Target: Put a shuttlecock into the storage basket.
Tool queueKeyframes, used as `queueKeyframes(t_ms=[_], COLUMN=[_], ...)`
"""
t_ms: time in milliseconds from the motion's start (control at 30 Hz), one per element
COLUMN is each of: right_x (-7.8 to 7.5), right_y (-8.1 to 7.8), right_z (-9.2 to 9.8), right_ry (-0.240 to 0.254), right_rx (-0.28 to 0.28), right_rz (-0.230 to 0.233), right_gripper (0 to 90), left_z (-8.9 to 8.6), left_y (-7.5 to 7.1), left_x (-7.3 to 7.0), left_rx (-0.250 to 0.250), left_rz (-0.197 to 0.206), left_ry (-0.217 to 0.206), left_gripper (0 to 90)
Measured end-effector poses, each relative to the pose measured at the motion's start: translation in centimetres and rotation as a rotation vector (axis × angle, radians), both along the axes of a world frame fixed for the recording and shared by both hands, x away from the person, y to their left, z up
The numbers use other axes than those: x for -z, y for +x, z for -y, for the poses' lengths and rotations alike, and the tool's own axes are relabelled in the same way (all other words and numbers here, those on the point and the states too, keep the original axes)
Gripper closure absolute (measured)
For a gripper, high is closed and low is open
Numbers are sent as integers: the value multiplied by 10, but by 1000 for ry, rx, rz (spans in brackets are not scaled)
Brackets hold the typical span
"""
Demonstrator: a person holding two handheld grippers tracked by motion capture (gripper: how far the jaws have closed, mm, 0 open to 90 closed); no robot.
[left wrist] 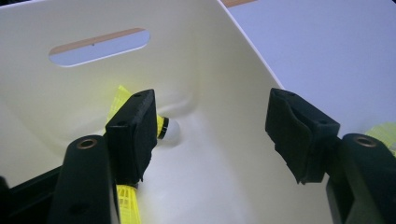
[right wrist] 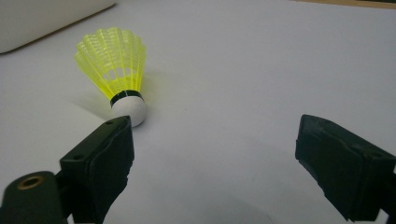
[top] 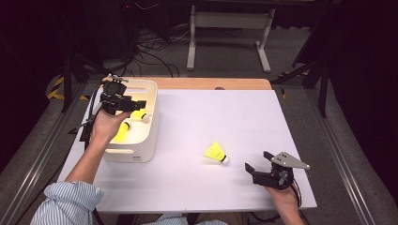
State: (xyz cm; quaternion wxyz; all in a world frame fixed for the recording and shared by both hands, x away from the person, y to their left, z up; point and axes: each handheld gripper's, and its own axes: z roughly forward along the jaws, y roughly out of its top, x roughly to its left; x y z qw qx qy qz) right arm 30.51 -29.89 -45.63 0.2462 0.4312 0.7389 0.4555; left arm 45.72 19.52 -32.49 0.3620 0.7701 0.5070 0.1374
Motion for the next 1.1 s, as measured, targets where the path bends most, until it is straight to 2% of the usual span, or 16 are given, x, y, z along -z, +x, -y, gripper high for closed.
queueKeyframes(t_ms=[300,567,1100], right_x=[0,0,0], right_y=[0,0,0], right_z=[0,0,0], right_ry=[1,1,9], right_rx=[0,0,2], right_rz=[-1,-1,-7], right_gripper=[125,125,125], left_z=[1,4,14], left_y=[-3,-8,-15], left_x=[-2,-5,-9], left_rx=[14,14,53], left_rz=[-8,22,42], left_ry=[-17,2,-15], left_gripper=[314,282,279])
